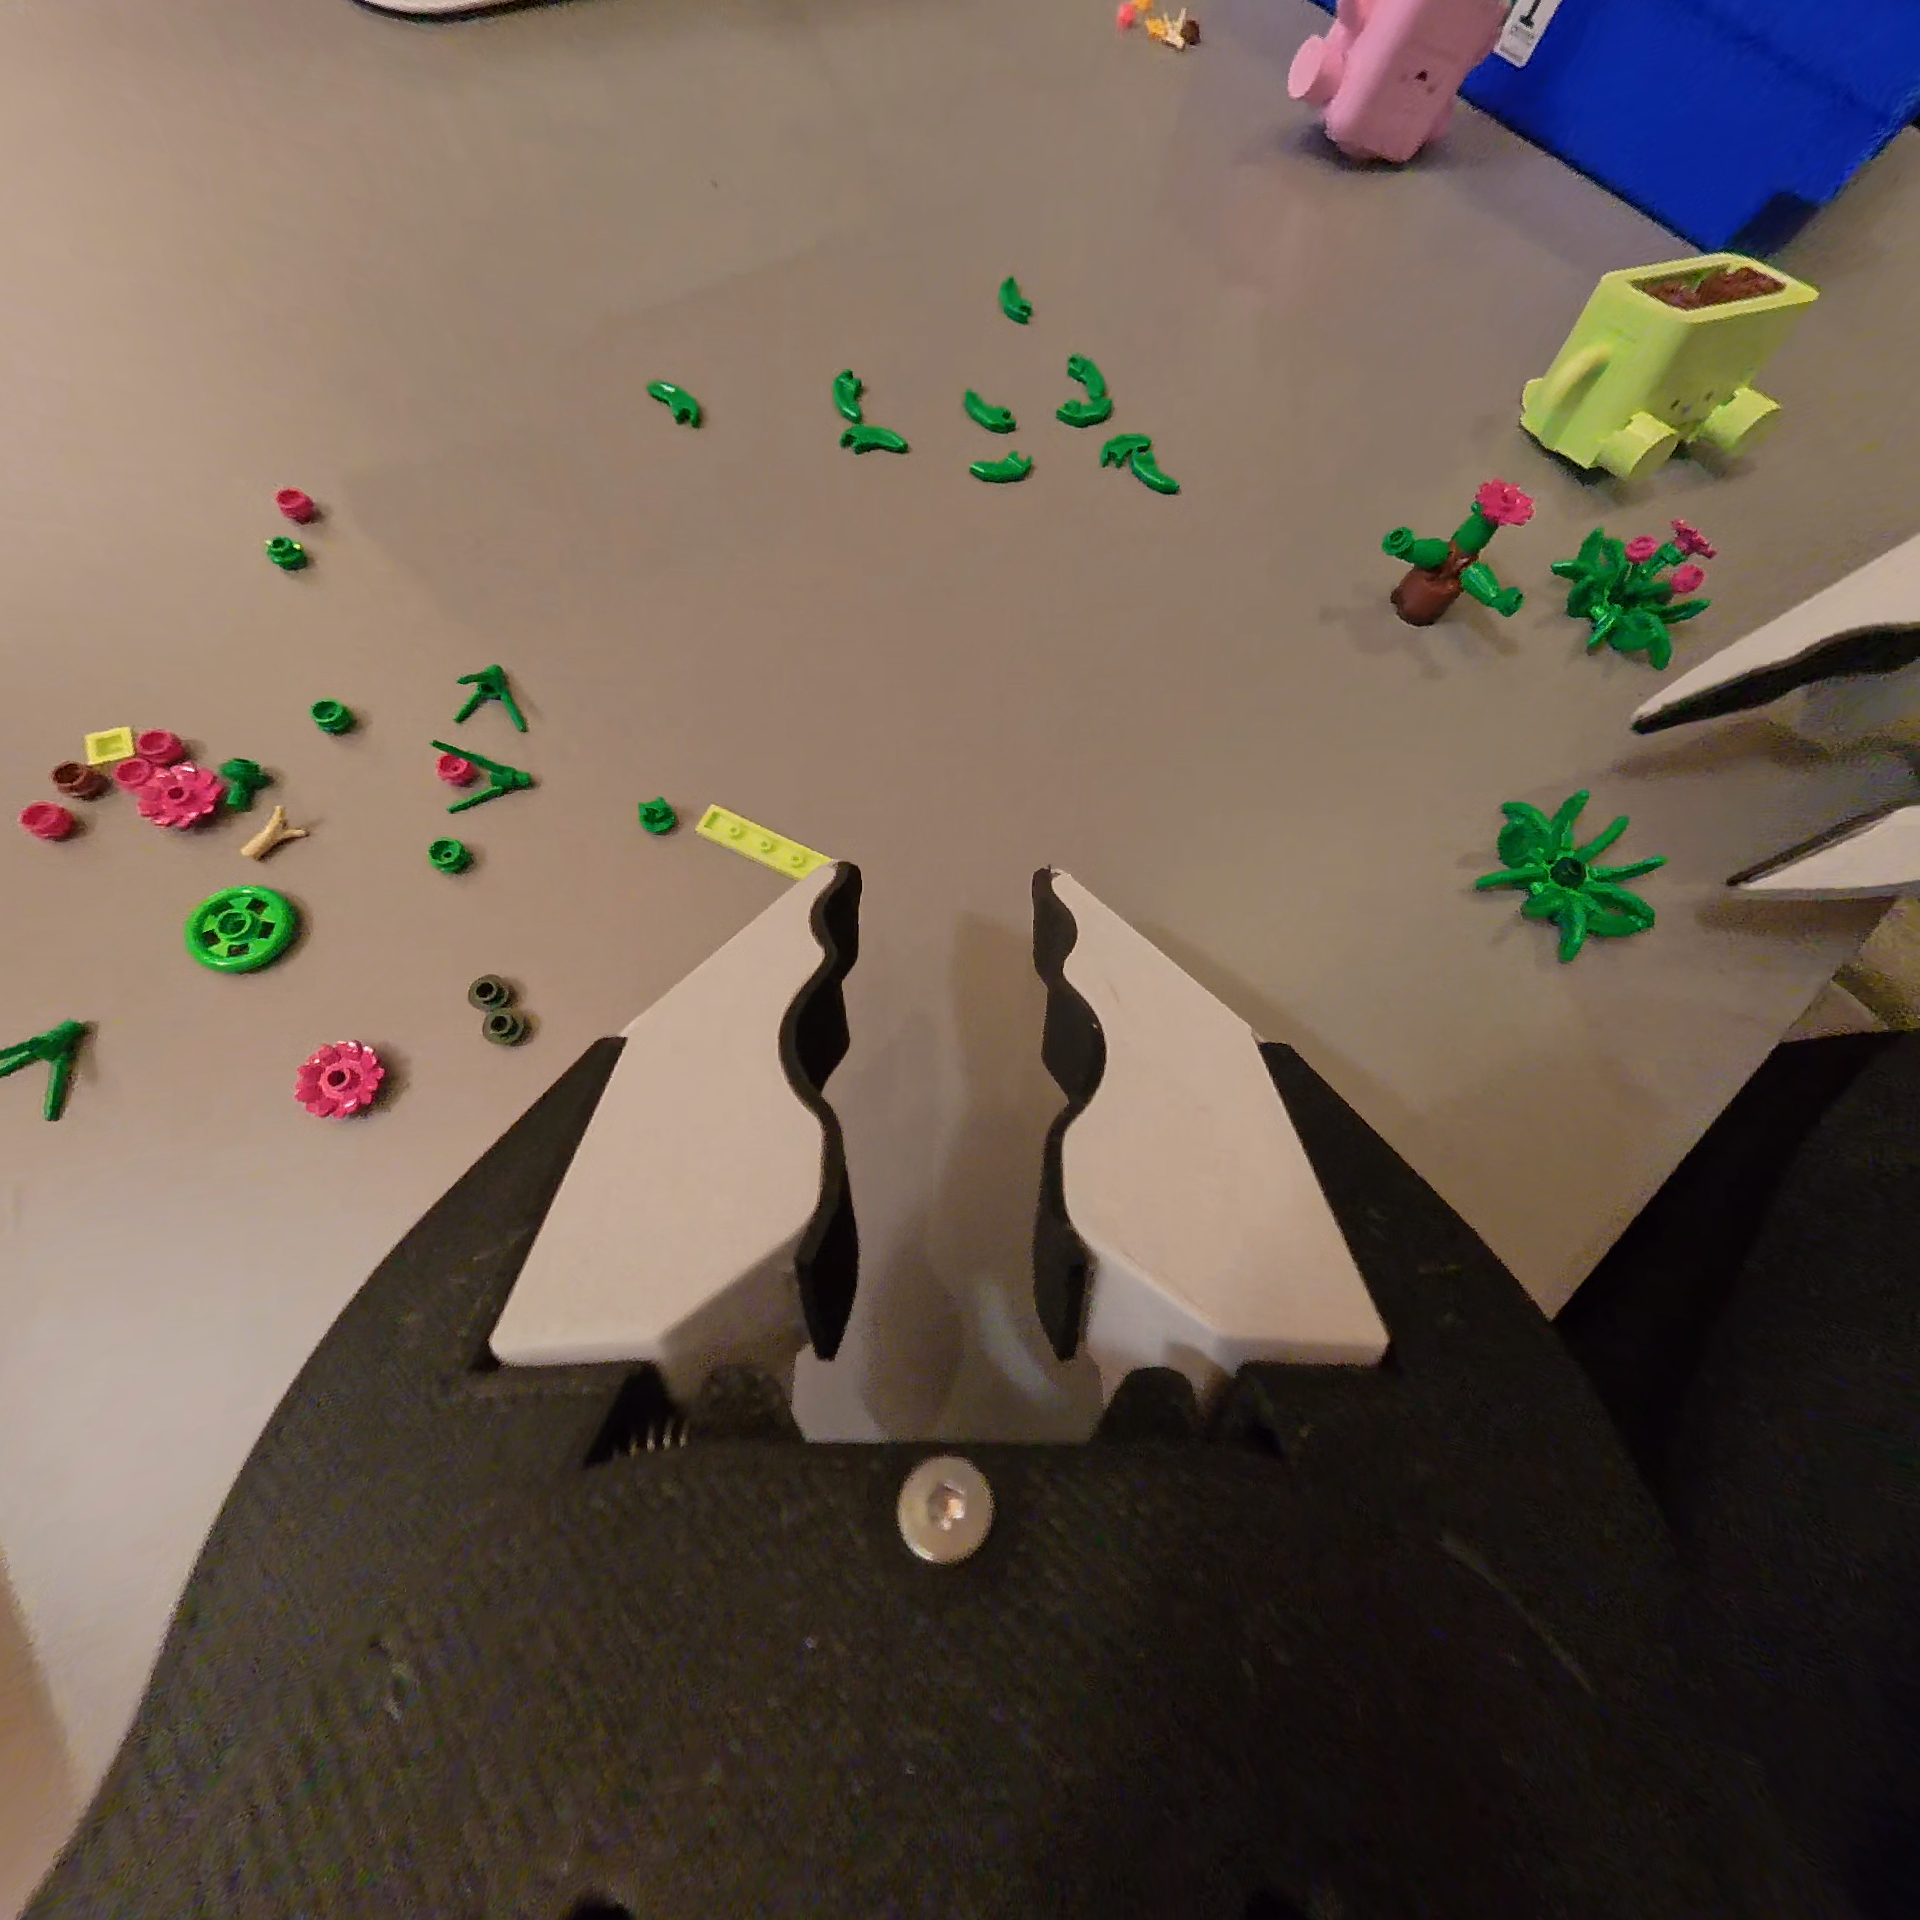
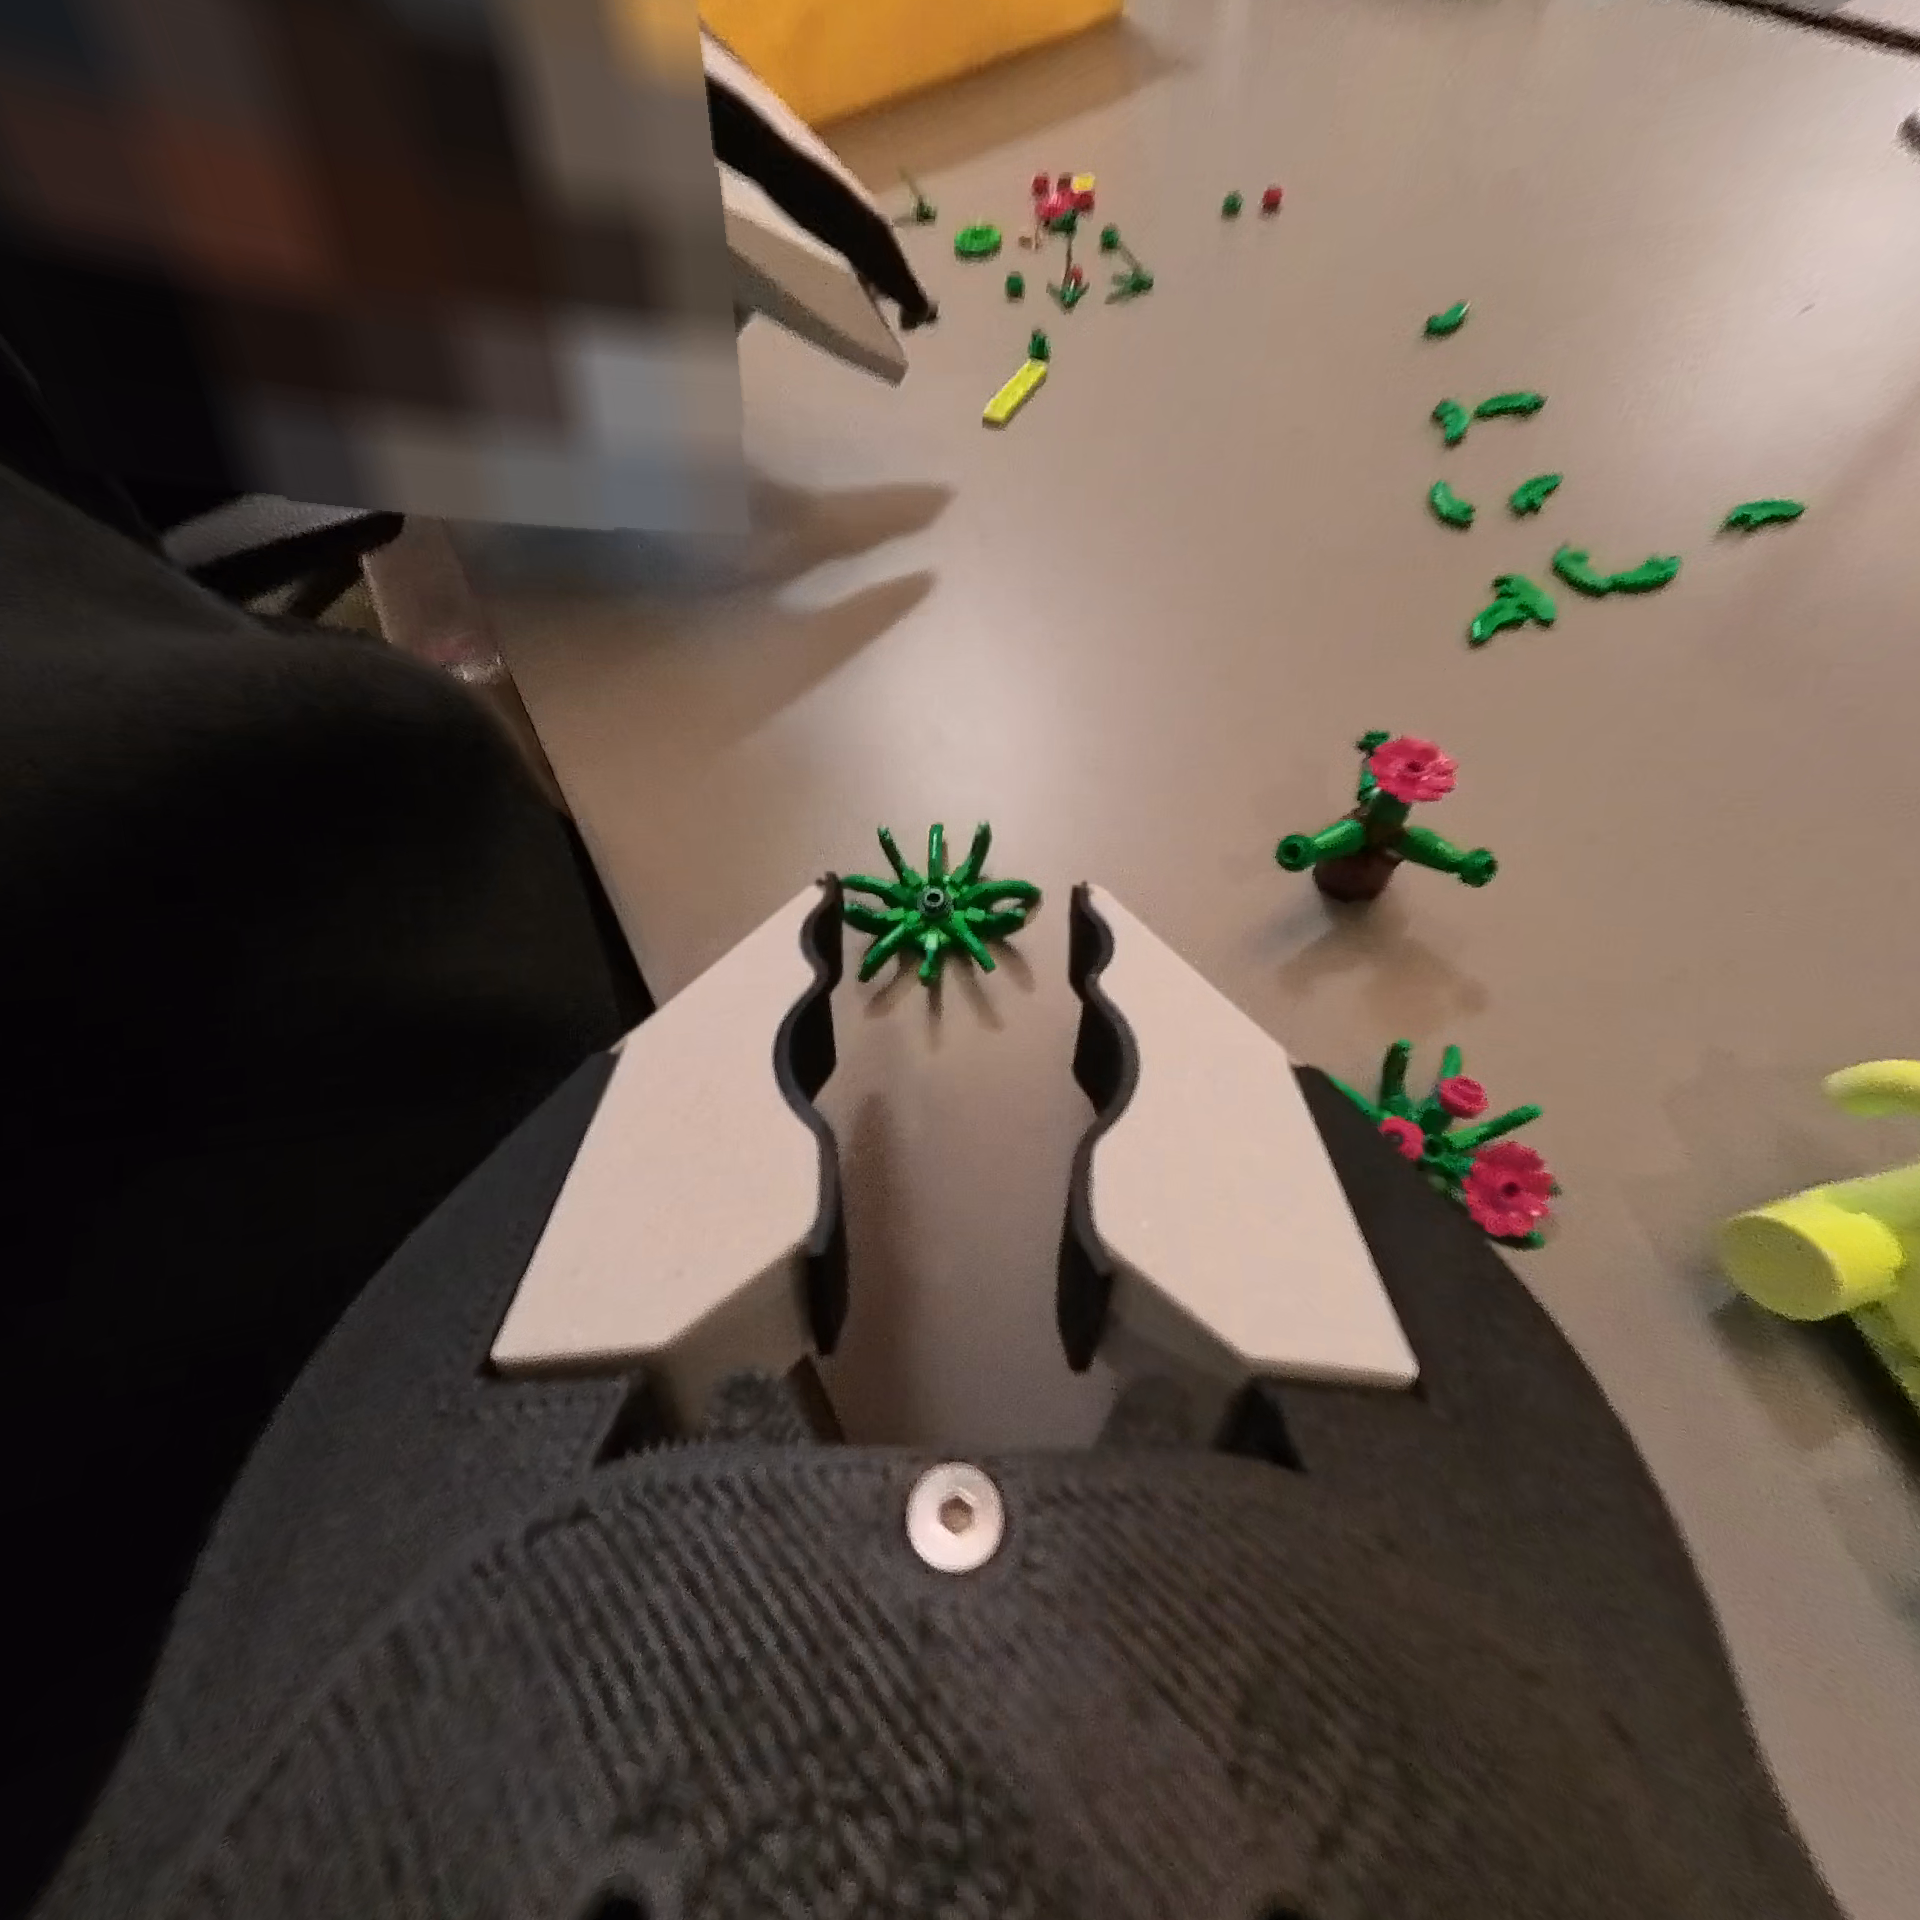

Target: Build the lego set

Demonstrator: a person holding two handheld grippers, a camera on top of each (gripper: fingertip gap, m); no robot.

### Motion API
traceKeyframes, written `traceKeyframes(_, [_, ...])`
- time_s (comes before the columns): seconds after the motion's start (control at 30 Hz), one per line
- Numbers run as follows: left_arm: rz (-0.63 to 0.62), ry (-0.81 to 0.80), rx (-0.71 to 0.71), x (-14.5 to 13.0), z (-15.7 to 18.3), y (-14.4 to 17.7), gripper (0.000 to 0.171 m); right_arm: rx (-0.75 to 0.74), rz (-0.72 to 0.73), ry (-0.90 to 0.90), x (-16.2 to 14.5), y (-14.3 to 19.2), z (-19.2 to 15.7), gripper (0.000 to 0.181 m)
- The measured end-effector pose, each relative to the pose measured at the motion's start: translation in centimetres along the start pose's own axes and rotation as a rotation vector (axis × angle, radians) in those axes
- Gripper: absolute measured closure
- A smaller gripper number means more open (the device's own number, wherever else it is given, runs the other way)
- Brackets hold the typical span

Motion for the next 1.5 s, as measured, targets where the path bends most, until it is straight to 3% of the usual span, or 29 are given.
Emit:
traceKeyframes(0.37, [0.002,0.015,-0.004,-0.2,-1.0,-1.2,0.142,-0.013,-0.166,0.031,-1.7,-1.6,-0.4,0.142])
traceKeyframes(0.6, [-0.011,0.029,0.024,-0.1,-2.3,-0.9,0.143,-0.040,-0.187,0.067,-0.6,-3.0,0.3,0.152])
traceKeyframes(1.03, [0.010,0.077,0.122,-0.7,-4.9,0.6,0.147,-0.013,-0.166,0.090,3.0,-8.1,1.3,0.153])
traceKeyframes(1.3, [-0.016,0.110,0.281,-1.1,-9.5,1.3,0.143,-0.167,-0.144,-0.002,3.8,-9.0,3.7,0.152])
traceKeyframes(1.5, [-0.038,0.151,0.298,-1.1,-12.0,0.6,0.137,-0.184,-0.107,0.021,4.0,-8.2,3.3,0.135])
Point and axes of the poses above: each gripper's, where its closed fingertips meet, y back along the fingers, x out of its top, z = x × y across the jaws, the point moved 5 cm from there along y, back along the fingers, and after that the axes turned 3 degrees about -y, right-handed, at the moved point
